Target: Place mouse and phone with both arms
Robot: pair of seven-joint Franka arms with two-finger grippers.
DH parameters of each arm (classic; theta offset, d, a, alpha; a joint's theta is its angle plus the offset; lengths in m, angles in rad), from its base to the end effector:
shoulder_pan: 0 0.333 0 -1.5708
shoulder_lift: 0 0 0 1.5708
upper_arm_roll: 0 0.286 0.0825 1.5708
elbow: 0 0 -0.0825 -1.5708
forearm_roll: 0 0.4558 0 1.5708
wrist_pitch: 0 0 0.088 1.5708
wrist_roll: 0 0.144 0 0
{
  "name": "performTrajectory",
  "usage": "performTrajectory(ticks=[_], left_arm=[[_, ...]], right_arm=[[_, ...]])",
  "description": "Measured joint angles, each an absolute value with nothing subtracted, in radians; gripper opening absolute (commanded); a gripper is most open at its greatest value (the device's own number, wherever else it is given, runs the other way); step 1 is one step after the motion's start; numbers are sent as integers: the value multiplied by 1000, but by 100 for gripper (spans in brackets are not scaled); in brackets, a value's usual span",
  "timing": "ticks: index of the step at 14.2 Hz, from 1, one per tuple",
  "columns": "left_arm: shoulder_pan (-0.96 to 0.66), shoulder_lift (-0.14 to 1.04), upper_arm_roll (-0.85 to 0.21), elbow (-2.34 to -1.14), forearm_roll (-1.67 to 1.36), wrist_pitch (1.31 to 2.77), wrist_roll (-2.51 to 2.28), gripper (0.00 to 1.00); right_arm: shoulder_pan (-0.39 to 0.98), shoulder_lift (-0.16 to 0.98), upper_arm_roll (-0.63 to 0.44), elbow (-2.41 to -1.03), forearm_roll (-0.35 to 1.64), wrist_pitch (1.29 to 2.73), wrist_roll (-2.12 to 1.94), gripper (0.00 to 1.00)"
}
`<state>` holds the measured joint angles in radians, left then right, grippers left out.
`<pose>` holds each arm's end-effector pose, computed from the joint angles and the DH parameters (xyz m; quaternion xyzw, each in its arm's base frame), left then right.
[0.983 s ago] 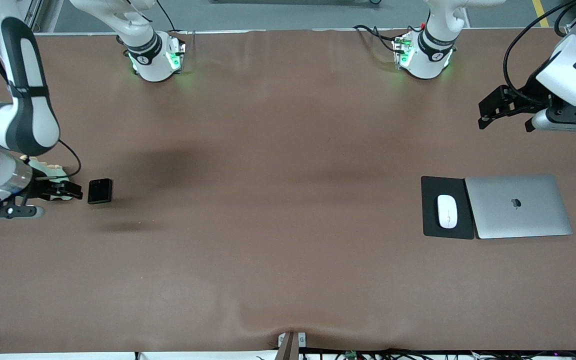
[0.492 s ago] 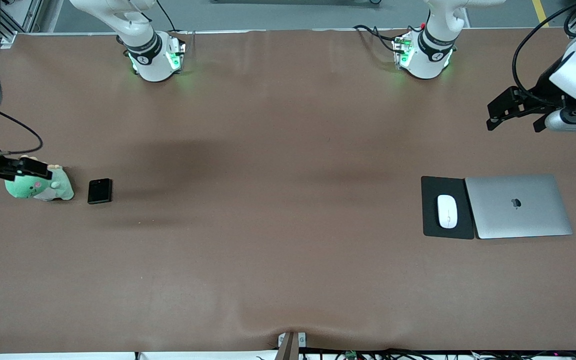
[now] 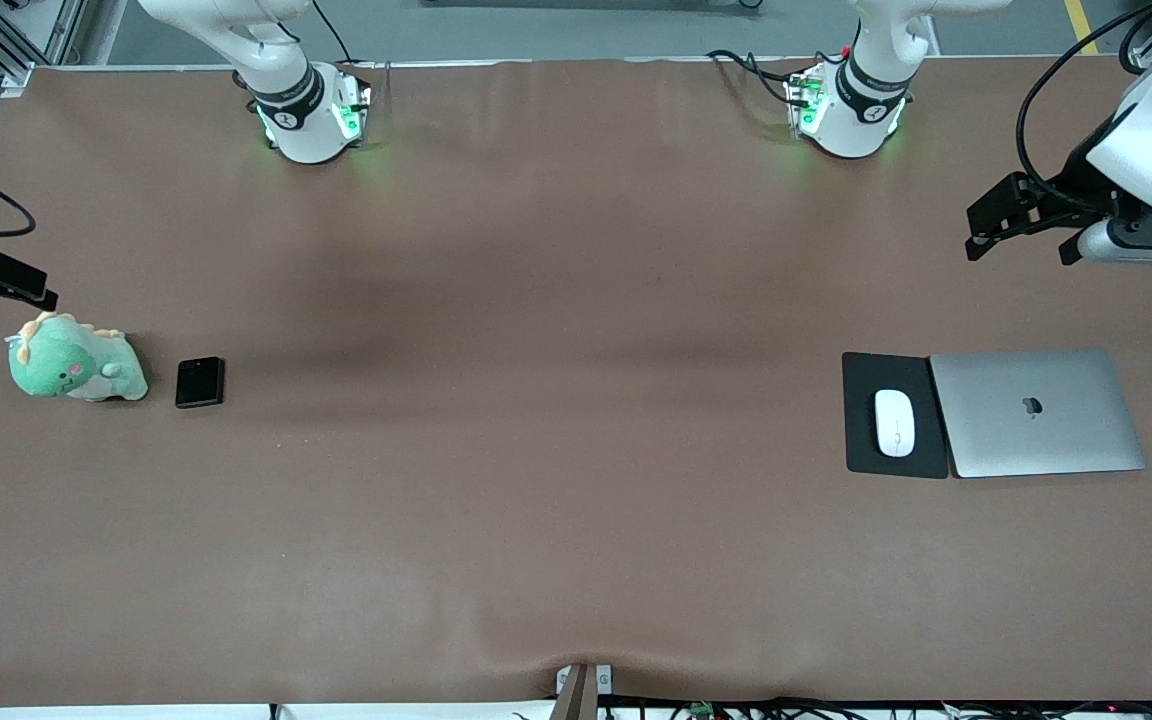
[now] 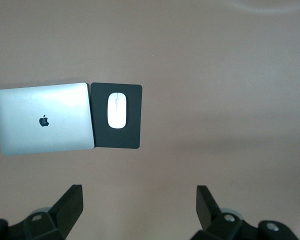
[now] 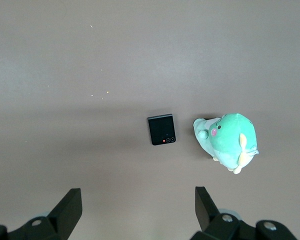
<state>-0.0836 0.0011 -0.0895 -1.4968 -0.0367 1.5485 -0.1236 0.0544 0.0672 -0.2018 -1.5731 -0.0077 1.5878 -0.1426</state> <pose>0.6163 -0.1132 0.5951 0.9992 -0.0256 0.0223 0.0219 0.6353 -0.0927 0.5159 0.9996 -0.0022 -0.0268 0.0068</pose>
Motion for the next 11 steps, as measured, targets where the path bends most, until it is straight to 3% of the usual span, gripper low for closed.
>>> performTrajectory(ticks=[11], left_arm=[[-150, 1, -85, -1492, -2, 1578, -126, 100]], right_arm=[[86, 63, -203, -1573, -20, 1579, -119, 100]])
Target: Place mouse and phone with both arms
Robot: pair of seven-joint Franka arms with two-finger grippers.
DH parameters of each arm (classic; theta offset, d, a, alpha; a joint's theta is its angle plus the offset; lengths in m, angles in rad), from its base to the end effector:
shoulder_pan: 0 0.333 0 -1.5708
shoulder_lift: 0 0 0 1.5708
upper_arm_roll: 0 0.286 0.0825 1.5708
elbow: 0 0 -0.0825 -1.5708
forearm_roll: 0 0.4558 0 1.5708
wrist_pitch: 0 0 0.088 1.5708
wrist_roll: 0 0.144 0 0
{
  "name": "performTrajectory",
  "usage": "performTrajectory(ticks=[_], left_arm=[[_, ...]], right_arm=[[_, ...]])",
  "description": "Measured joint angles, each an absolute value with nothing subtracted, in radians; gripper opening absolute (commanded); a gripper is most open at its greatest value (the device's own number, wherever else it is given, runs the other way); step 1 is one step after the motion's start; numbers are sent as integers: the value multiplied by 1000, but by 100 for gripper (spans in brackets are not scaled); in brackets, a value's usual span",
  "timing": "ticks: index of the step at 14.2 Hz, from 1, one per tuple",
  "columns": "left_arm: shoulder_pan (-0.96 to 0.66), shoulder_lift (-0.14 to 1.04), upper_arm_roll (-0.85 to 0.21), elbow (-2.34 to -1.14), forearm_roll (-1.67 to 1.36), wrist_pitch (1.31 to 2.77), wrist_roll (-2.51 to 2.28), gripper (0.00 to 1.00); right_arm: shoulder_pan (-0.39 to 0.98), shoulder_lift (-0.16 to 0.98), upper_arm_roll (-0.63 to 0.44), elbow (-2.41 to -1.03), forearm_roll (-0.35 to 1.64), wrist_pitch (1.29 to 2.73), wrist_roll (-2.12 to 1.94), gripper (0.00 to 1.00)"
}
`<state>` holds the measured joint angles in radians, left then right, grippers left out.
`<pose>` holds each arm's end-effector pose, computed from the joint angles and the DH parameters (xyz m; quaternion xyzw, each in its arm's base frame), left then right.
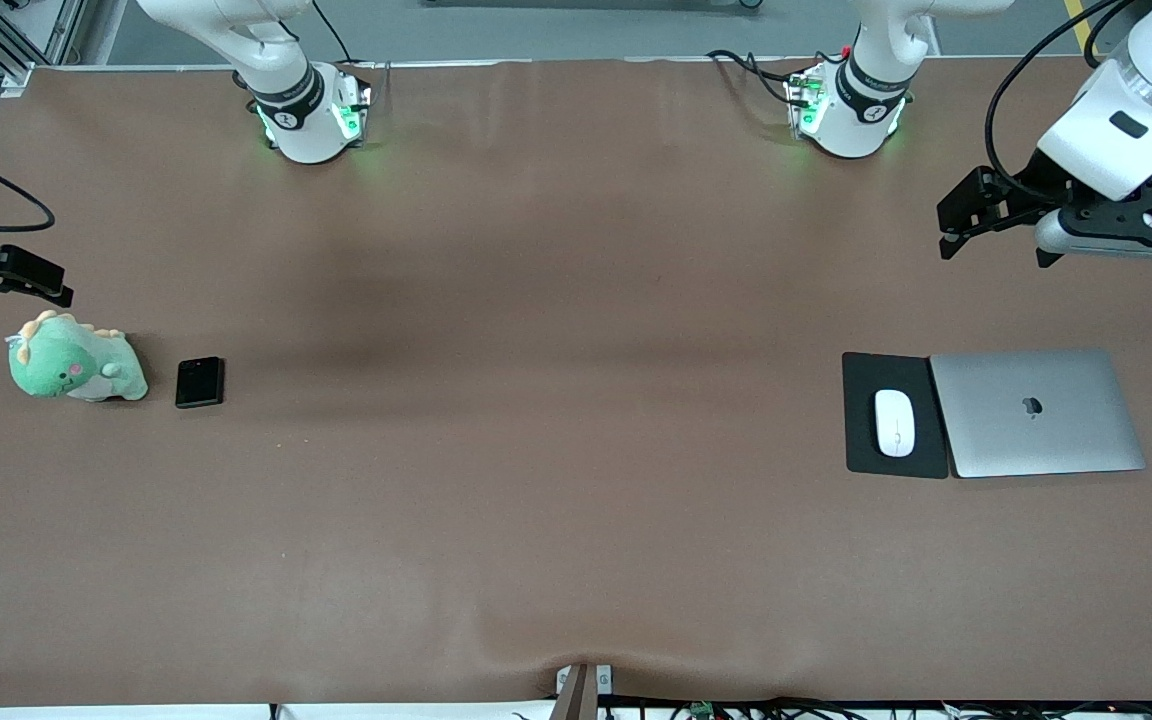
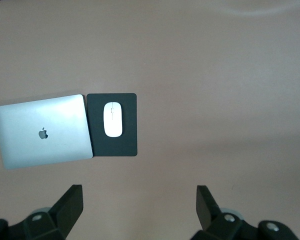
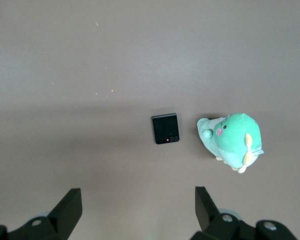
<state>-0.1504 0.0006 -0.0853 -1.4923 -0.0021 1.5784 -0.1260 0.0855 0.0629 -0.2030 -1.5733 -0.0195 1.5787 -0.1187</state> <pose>0.6131 -0.1475 0.6007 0.9976 -0.0548 0.0418 0.0087 0.6354 -0.0752 0.5178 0.9995 0.0010 -0.0298 0.0127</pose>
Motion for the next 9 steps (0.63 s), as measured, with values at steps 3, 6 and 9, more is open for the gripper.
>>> performTrajectory(ticks=[3, 6, 9], left_arm=[[-147, 1, -71, -1492, -2, 1578, -126, 100], [-146, 1, -65, -1492, -2, 1578, -126, 100], [-146, 1, -64, -1492, -2, 1578, -126, 100]], right_arm=[[84, 62, -205, -1573, -20, 1573, -115, 100], [26, 61, -152, -1573, -20, 1570, -103, 100], [3, 50, -109, -1570, -20, 1558, -34, 100]])
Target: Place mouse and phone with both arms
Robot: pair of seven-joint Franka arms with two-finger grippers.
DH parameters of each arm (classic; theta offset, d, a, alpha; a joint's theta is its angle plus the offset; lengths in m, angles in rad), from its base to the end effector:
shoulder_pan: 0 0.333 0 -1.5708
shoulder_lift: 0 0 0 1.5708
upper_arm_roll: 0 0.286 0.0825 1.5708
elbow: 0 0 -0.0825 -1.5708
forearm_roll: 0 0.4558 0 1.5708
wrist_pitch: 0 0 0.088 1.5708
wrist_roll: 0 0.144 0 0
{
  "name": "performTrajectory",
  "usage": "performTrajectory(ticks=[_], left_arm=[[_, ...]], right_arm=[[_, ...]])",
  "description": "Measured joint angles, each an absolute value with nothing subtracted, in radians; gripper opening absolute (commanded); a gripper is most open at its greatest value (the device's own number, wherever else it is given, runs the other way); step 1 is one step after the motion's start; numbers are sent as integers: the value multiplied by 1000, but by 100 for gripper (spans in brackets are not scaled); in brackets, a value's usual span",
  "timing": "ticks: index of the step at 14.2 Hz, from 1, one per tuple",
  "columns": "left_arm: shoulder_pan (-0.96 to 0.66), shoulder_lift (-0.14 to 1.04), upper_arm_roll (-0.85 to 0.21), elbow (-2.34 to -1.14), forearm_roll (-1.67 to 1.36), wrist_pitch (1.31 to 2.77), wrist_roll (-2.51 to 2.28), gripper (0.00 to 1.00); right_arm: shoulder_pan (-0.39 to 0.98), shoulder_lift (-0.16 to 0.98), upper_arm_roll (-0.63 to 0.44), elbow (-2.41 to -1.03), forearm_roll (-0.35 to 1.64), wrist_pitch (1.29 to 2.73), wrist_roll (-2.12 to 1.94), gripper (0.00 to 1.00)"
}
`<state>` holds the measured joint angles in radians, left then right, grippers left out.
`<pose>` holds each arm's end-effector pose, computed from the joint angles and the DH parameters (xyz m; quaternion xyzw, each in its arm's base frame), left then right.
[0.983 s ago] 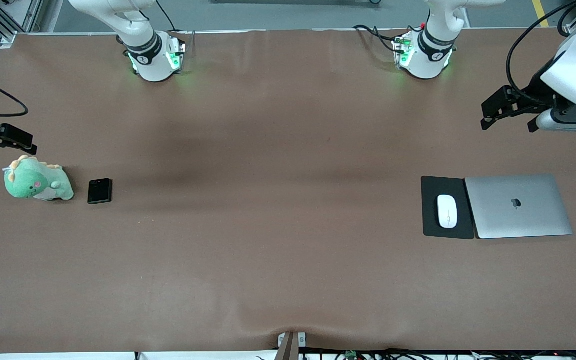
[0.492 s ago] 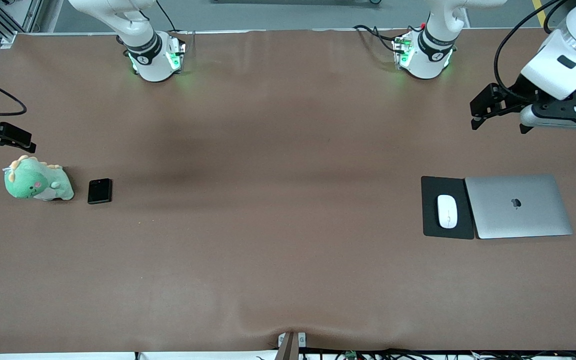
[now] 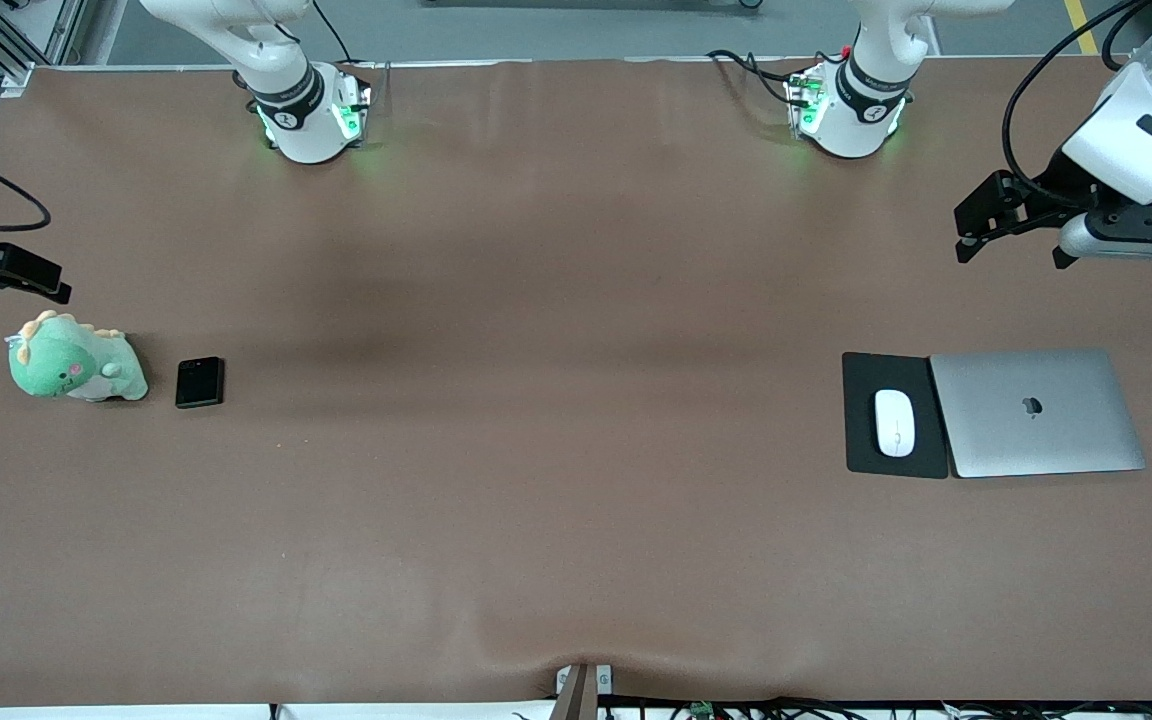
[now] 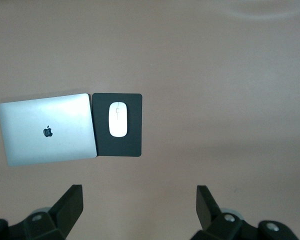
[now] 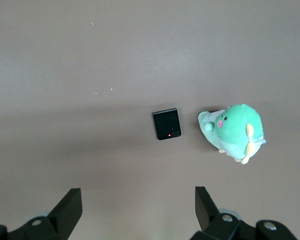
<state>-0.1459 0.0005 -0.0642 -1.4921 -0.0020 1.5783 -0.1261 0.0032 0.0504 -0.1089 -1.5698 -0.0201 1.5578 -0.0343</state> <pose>0.6167 -0.1318 0.6009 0.9982 -0.0420 0.0421 0.0082 0.6312 -0.0687 0.5254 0.9988 -0.0355 -0.0319 0.0106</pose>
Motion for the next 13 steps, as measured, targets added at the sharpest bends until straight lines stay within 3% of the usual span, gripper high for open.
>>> performTrajectory(ticks=[13], left_arm=[[-145, 4, -46, -1495, -2, 1576, -126, 100]], right_arm=[[10, 17, -103, -1533, -20, 1555, 24, 100]])
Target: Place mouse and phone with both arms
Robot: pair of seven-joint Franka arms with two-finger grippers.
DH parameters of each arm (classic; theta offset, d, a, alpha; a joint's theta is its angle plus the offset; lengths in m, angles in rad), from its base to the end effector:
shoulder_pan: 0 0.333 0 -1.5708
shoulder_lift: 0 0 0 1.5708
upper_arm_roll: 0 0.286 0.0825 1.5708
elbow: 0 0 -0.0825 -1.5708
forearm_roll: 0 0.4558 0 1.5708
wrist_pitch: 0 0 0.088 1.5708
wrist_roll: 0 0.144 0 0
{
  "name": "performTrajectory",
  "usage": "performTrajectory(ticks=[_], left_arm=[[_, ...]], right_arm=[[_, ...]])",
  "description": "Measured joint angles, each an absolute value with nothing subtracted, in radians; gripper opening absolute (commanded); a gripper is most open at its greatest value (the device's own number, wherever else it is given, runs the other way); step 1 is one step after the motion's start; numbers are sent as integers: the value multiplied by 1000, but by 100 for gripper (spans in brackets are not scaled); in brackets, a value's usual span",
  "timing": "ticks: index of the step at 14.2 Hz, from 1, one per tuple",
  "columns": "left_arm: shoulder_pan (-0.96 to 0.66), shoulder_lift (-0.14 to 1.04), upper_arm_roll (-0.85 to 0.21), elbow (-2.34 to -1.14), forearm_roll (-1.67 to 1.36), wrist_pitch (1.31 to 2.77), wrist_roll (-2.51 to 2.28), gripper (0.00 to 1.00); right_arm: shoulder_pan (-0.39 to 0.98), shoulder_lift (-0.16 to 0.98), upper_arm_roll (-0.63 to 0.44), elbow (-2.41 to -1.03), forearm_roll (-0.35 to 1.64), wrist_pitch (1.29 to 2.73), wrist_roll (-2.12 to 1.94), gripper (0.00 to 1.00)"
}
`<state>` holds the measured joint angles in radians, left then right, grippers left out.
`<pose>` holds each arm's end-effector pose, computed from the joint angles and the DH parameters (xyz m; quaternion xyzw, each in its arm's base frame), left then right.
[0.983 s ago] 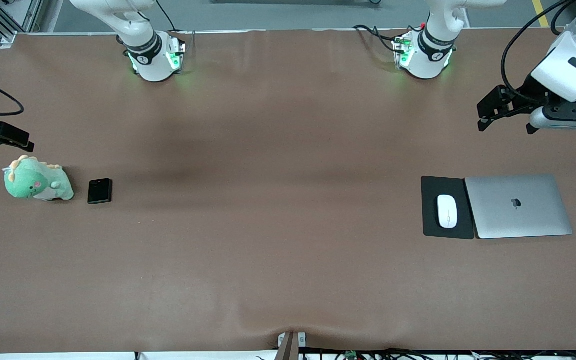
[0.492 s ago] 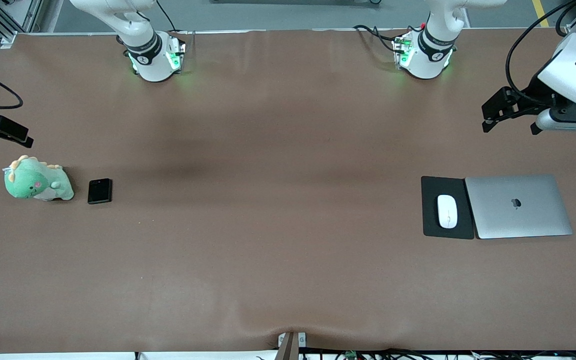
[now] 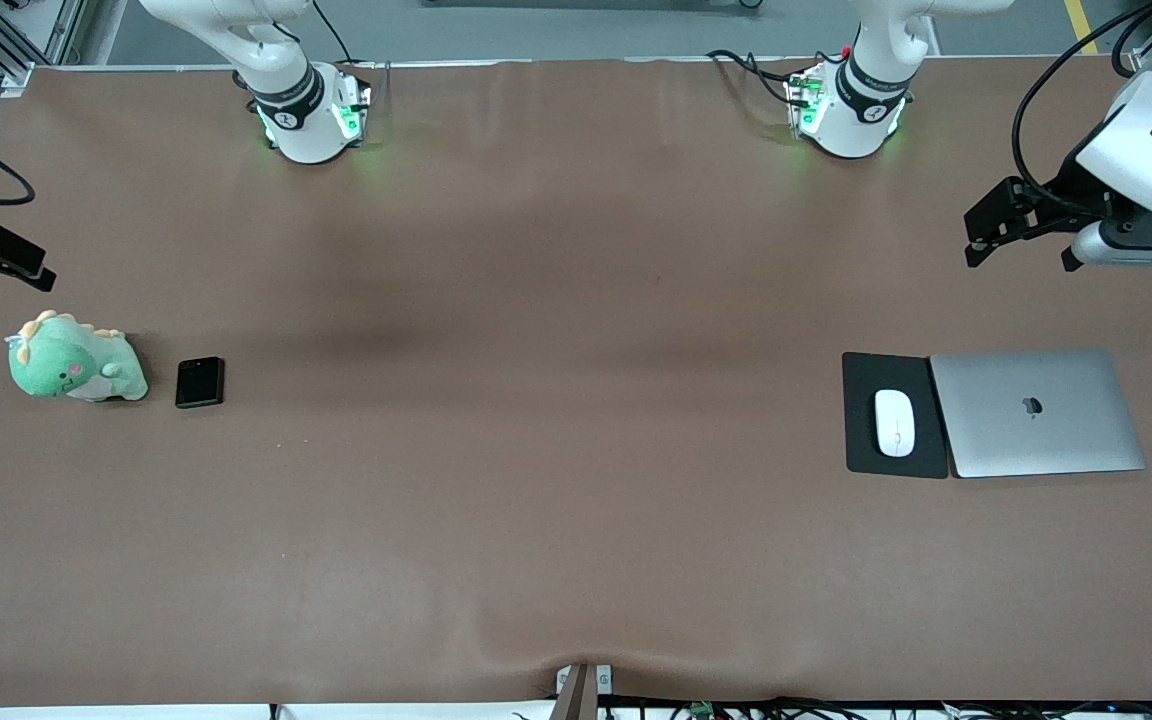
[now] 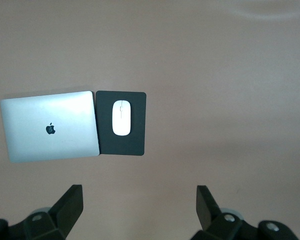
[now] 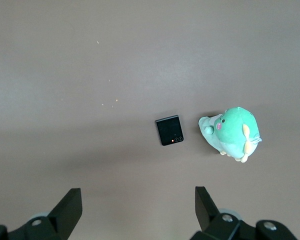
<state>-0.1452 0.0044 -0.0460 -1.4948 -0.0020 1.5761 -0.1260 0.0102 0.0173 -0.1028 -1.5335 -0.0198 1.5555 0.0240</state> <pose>0.6197 -0.1202 0.5967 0.9987 -0.0326 0.0378 0.0072 0.6272 -0.0607 0.5656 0.9982 -0.0584 0.0020 0.0109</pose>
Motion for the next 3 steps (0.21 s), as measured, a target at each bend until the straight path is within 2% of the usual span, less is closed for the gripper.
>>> performTrajectory(ticks=[3], left_arm=[[-145, 4, -46, -1495, -2, 1576, -126, 100]], right_arm=[[11, 17, -103, -1523, -20, 1556, 55, 100]])
